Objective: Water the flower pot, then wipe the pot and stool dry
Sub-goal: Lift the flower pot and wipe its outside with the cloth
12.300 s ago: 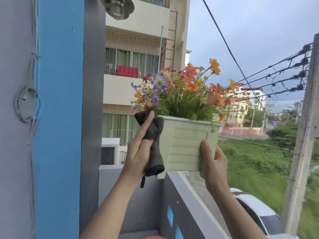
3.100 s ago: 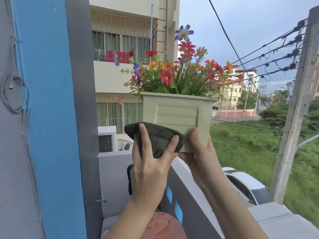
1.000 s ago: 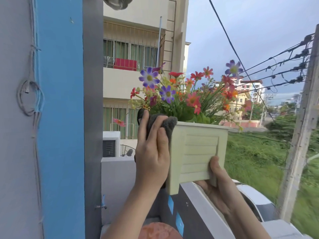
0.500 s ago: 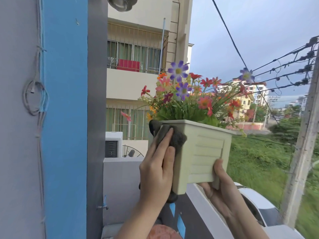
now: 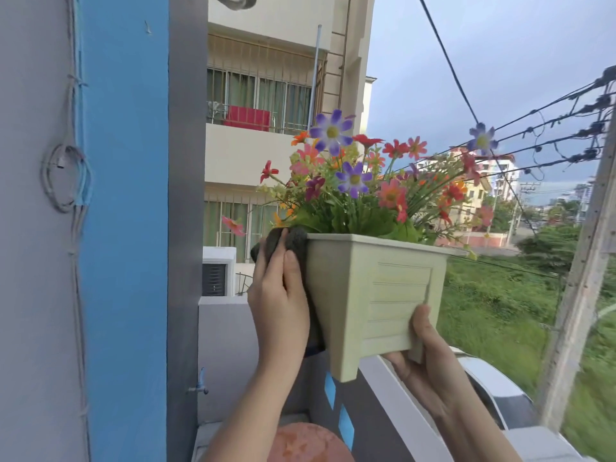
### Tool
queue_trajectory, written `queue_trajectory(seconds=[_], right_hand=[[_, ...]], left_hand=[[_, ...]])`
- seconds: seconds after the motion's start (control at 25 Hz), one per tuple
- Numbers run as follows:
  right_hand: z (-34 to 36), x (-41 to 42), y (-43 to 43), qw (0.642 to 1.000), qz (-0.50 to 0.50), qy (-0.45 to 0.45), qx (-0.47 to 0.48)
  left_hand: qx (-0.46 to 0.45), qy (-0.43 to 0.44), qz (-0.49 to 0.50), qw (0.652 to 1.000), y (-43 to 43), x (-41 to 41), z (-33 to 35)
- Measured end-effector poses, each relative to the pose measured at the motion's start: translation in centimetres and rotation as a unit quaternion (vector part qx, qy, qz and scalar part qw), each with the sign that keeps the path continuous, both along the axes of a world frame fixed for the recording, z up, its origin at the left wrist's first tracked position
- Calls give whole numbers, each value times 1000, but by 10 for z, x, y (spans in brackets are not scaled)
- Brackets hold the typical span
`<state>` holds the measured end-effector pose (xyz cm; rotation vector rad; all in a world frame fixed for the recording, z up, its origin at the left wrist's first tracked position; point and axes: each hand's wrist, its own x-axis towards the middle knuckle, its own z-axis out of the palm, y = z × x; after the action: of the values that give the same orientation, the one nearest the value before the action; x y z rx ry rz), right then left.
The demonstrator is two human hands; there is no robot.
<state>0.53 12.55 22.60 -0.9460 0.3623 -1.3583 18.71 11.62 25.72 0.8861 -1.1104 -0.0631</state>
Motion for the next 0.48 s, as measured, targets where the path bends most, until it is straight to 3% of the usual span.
queue_trajectory(seconds=[0.2,0.48], right_hand=[[5,2,0,1000,-14,10,-15],[1,2,9,999,-4,-43,-12]], left_hand=[[-49,-101,-77,991,22,-17,-3],[85,-28,-13,996,-1,5,15]])
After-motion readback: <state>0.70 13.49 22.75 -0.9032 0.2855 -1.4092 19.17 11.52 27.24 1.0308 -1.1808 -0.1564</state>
